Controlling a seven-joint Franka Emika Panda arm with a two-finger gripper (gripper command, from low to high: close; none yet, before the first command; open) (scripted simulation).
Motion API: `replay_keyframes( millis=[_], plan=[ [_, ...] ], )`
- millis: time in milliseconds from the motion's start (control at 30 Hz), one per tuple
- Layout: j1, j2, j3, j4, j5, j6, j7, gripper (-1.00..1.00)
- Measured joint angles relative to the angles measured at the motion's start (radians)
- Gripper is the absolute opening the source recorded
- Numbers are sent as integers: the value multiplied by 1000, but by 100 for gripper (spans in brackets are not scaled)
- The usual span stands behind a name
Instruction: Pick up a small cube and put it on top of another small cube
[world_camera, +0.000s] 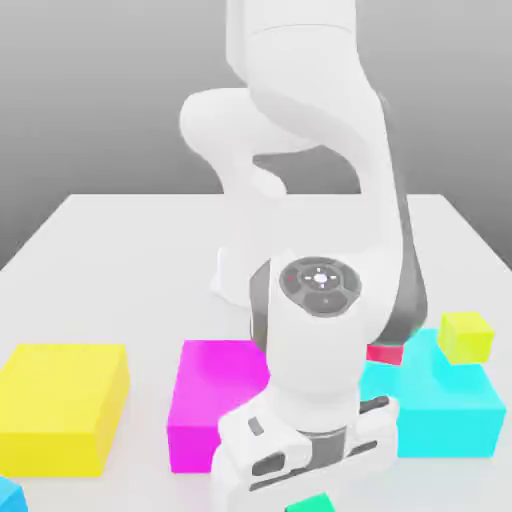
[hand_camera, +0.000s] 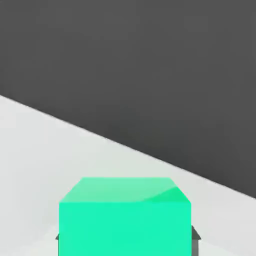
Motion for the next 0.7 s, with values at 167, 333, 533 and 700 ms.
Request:
replay_keyframes(
  millis=[167,333,533,700],
  plan=[
    [10,-132,-13,-28,-15,-104,11,-100],
    [-115,-146,-102,44,33,-202,-6,-100],
    [-282,-116,-207,138,103,-275,-37,-100],
    [-382,3,-217,216,171,-240,-68,100]
  ],
)
